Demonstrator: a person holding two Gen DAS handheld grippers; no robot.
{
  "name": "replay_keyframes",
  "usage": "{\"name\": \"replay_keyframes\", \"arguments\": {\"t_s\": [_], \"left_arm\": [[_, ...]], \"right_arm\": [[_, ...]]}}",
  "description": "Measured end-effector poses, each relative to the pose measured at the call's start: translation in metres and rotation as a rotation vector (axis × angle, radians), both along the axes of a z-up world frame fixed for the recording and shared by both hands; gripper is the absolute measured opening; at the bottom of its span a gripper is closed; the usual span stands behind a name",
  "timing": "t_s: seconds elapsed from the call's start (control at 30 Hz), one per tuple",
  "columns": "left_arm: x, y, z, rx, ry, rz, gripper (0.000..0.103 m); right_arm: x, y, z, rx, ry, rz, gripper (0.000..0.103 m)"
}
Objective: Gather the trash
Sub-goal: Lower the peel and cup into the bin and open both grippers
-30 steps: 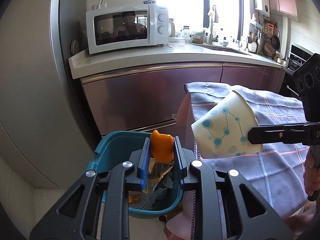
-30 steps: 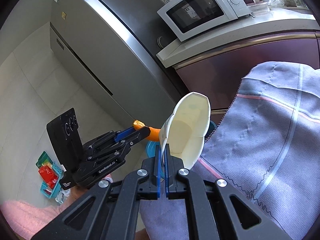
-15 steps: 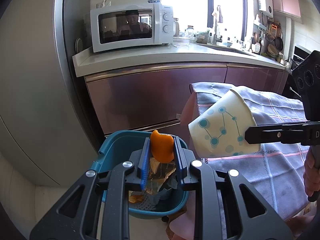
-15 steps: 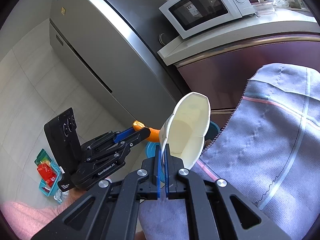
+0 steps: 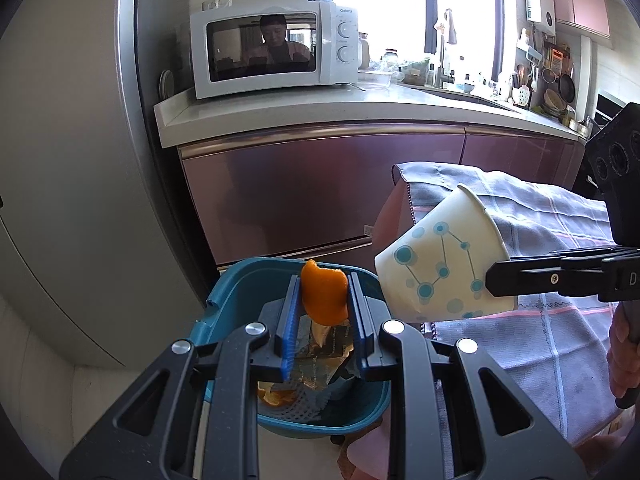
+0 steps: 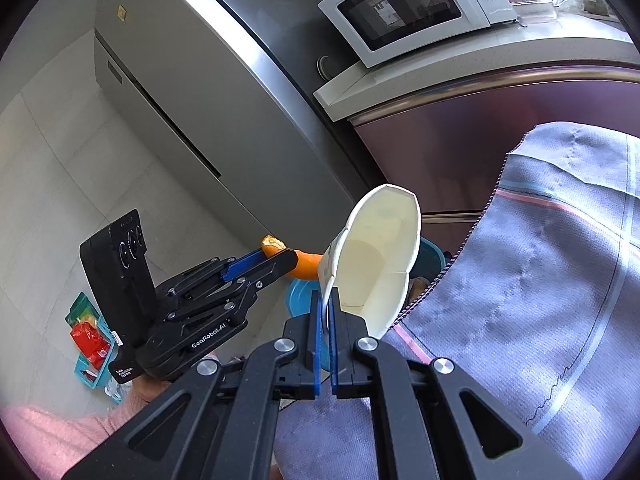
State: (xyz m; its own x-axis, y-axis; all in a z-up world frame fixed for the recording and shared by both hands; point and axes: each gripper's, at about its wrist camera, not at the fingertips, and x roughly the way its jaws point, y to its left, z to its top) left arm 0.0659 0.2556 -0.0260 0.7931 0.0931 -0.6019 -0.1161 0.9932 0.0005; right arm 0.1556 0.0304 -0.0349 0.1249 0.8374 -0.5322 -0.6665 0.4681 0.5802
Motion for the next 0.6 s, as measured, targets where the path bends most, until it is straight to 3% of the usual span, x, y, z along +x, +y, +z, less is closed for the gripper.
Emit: {"name": "replay_keyframes", "arguments": {"t_s": [0.6], "left_arm": [[0.004,0.008,-0.007,-0.005,0.022,0.025,0.024]], "right_arm": [[0.007,0.012,-0.004,-0.032,0.019,0.018,0.002]]}}
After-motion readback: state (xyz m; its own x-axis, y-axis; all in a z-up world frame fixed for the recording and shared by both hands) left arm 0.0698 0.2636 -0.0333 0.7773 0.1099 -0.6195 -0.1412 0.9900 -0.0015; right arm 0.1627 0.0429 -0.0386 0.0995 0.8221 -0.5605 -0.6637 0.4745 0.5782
